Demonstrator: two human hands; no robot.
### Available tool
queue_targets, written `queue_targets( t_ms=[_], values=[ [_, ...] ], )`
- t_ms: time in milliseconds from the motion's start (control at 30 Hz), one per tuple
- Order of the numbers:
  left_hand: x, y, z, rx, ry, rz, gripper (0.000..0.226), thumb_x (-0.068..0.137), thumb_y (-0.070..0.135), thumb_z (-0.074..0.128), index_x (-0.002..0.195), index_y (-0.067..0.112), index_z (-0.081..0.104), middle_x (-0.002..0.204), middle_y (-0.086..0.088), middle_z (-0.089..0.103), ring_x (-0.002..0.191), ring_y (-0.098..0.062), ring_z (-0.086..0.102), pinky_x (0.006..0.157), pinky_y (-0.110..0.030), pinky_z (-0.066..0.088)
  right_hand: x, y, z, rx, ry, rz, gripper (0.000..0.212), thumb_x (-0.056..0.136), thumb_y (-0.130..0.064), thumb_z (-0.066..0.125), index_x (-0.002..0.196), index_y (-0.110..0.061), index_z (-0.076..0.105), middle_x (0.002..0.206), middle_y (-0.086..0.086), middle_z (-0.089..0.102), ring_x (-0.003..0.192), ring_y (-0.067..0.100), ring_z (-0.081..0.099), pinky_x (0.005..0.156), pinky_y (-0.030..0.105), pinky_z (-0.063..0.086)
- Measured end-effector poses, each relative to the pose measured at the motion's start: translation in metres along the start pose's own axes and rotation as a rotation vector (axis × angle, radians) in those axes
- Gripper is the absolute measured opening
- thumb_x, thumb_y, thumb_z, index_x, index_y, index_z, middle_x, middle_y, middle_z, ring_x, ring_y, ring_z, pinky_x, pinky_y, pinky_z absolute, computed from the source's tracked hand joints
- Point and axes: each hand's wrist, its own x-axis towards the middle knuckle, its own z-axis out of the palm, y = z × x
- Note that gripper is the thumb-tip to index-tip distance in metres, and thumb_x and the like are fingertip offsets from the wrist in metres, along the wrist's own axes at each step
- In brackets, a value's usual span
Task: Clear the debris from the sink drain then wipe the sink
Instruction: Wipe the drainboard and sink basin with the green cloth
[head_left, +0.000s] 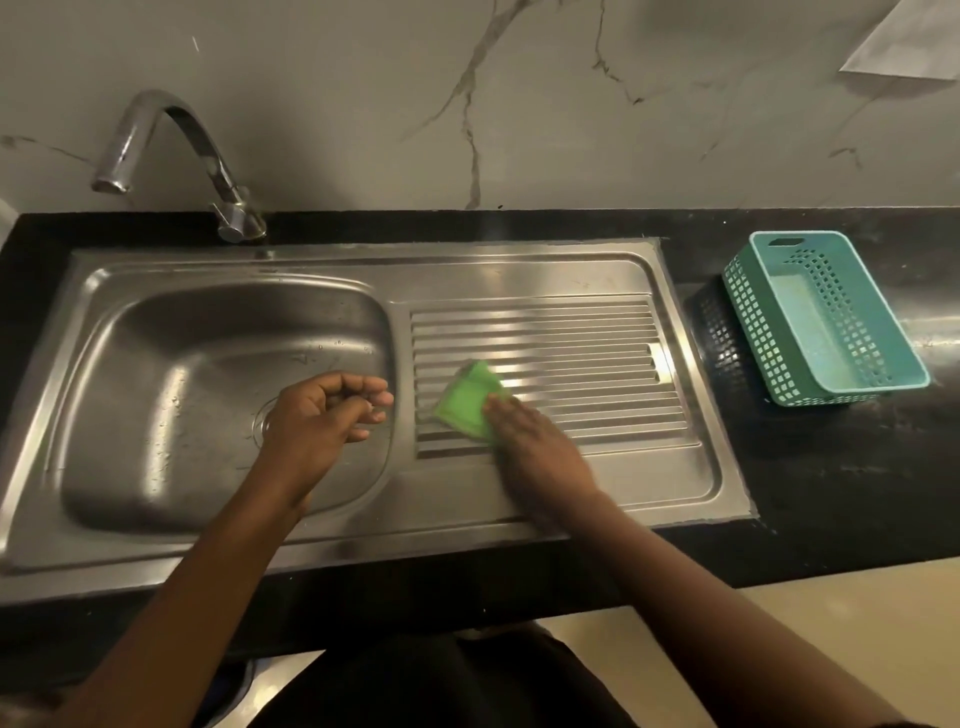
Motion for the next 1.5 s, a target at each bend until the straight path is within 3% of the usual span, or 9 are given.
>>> queue_targets(
  t_ms=[133, 267, 533, 833, 1100, 1233, 1333, 1433, 1500],
  values=[
    [0.001, -0.001, -0.001, 0.001, -0.007, -0.004, 0.025, 0.098, -0.003, 0.061, 0.103, 0.014, 0.078, 0.1, -0.006, 0.083, 0.102, -0.032, 0.078, 0.089, -0.045, 0.059, -0.013, 0.065, -0.021, -0.094, 0.096, 0.432, 0.061, 0.099, -0.015, 0.058, 0.156, -0.008, 0.04, 0.164, 0.011, 0.038, 0.153, 0.032, 0.033, 0.126, 0.038, 0.021],
    [0.002, 0.001, 0.001, 0.008, -0.018, -0.01, 0.025, 0.098, -0.003, 0.06, 0.104, 0.013, 0.078, 0.099, -0.005, 0.083, 0.102, -0.032, 0.078, 0.093, -0.048, 0.059, 0.013, 0.024, -0.002, -0.051, 0.105, 0.578, 0.063, 0.097, -0.007, 0.045, 0.159, -0.003, 0.03, 0.168, 0.016, 0.027, 0.159, 0.033, 0.016, 0.13, 0.043, 0.014],
    [0.005, 0.001, 0.004, 0.02, -0.023, -0.002, 0.025, 0.097, -0.002, 0.062, 0.102, 0.016, 0.079, 0.095, -0.003, 0.084, 0.099, -0.031, 0.079, 0.088, -0.044, 0.06, 0.063, -0.113, 0.033, 0.083, -0.07, 0.232, 0.068, 0.099, -0.012, 0.041, 0.163, -0.004, 0.021, 0.172, 0.015, 0.014, 0.16, 0.037, 0.003, 0.129, 0.046, 0.009],
    [0.009, -0.004, 0.01, 0.051, -0.067, 0.014, 0.027, 0.097, 0.002, 0.062, 0.103, 0.022, 0.08, 0.098, 0.001, 0.084, 0.095, -0.021, 0.08, 0.089, -0.044, 0.061, 0.002, -0.021, 0.003, -0.016, -0.179, -0.31, 0.066, 0.094, -0.008, 0.059, 0.157, -0.016, 0.043, 0.165, 0.001, 0.038, 0.155, 0.025, 0.03, 0.124, 0.034, 0.024],
    [0.011, -0.002, 0.02, 0.021, -0.058, 0.01, 0.026, 0.099, 0.002, 0.062, 0.104, 0.021, 0.08, 0.099, 0.001, 0.084, 0.098, -0.024, 0.079, 0.09, -0.044, 0.061, -0.047, 0.109, -0.053, -0.083, -0.05, 0.313, 0.061, 0.093, -0.018, 0.069, 0.151, -0.026, 0.052, 0.16, -0.007, 0.044, 0.152, 0.021, 0.037, 0.107, 0.043, 0.051],
    [0.009, -0.001, 0.028, 0.014, -0.06, 0.006, 0.028, 0.097, -0.001, 0.061, 0.101, 0.02, 0.08, 0.097, 0.0, 0.084, 0.098, -0.027, 0.079, 0.088, -0.042, 0.06, -0.03, 0.153, -0.082, 0.029, 0.173, 0.655, 0.06, 0.081, -0.001, 0.069, 0.139, -0.012, 0.061, 0.144, 0.016, 0.06, 0.126, 0.042, 0.061, 0.1, 0.049, 0.05],
    [0.007, 0.0, 0.033, 0.017, -0.067, 0.006, 0.028, 0.097, -0.002, 0.061, 0.1, 0.018, 0.08, 0.097, -0.001, 0.084, 0.098, -0.029, 0.079, 0.087, -0.043, 0.06, 0.006, 0.161, -0.095, 0.078, 0.33, 0.662, 0.057, 0.078, 0.004, 0.06, 0.135, -0.003, 0.061, 0.14, 0.02, 0.061, 0.124, 0.042, 0.06, 0.103, 0.046, 0.048],
    [0.007, 0.003, 0.035, 0.016, -0.063, 0.008, 0.028, 0.097, -0.003, 0.06, 0.1, 0.017, 0.08, 0.097, -0.002, 0.084, 0.097, -0.029, 0.079, 0.086, -0.041, 0.06, 0.047, 0.154, -0.086, 0.124, 0.194, 0.677, 0.038, 0.084, 0.002, 0.055, 0.121, -0.002, 0.061, 0.128, 0.022, 0.061, 0.114, 0.042, 0.062, 0.092, 0.04, 0.049],
    [0.006, 0.004, 0.034, 0.012, -0.047, 0.012, 0.027, 0.097, -0.002, 0.06, 0.101, 0.016, 0.08, 0.097, -0.001, 0.084, 0.097, -0.028, 0.079, 0.085, -0.038, 0.06, 0.068, 0.145, -0.069, 0.082, 0.102, 0.713, 0.032, 0.09, -0.004, 0.052, 0.121, 0.002, 0.06, 0.132, 0.025, 0.057, 0.122, 0.044, 0.056, 0.103, 0.044, 0.047]
  ],
)
